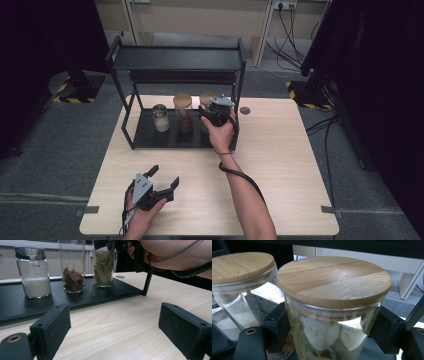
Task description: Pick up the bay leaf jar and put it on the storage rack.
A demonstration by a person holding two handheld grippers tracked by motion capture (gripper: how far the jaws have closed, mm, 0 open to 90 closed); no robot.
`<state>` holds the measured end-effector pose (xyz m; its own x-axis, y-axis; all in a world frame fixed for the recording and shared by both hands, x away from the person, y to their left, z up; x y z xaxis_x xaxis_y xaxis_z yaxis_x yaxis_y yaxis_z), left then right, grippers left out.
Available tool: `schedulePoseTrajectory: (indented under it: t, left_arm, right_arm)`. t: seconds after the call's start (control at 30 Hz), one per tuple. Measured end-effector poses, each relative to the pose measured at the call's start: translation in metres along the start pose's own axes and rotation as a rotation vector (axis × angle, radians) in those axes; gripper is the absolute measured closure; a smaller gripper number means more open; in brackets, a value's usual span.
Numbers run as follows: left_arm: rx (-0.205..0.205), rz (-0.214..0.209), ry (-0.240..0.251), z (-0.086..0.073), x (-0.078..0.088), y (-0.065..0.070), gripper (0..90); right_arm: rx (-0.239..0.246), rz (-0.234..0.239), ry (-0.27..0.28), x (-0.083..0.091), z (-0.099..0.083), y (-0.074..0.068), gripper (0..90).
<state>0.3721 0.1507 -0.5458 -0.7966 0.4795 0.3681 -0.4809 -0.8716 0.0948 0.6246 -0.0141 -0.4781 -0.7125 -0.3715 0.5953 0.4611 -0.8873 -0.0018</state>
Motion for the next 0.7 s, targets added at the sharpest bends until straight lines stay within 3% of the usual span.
schedulePoseTrajectory:
  t: [0.37, 0.7]
  left_arm:
    - [0.0, -0.002, -0.001, 0.0, 0.0, -0.0001, 10.4]
    - [-0.012, 0.004, -0.002, -0.0002, 0.0001, 0.0009, 10.5]
  right_arm:
    - [0.007, -0.002, -0.001, -0.0015, -0.0027, -0.0014, 25.3]
    - [0.019, 0.003, -0.035, 0.0024, -0.0091, -0.0032, 23.9]
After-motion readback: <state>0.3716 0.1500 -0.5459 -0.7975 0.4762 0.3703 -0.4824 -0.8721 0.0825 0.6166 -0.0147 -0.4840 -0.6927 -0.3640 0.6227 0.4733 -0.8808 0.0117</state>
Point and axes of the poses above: each handheld gripper's, and its own axes: x roughly backward along the jaws, z roughly out of its top, y roughly to its right, the point moved 7 cm from there along -x, roughly forward along the jaws, and after that the axes turned 14 degrees about -y, right-handed, at the moved point
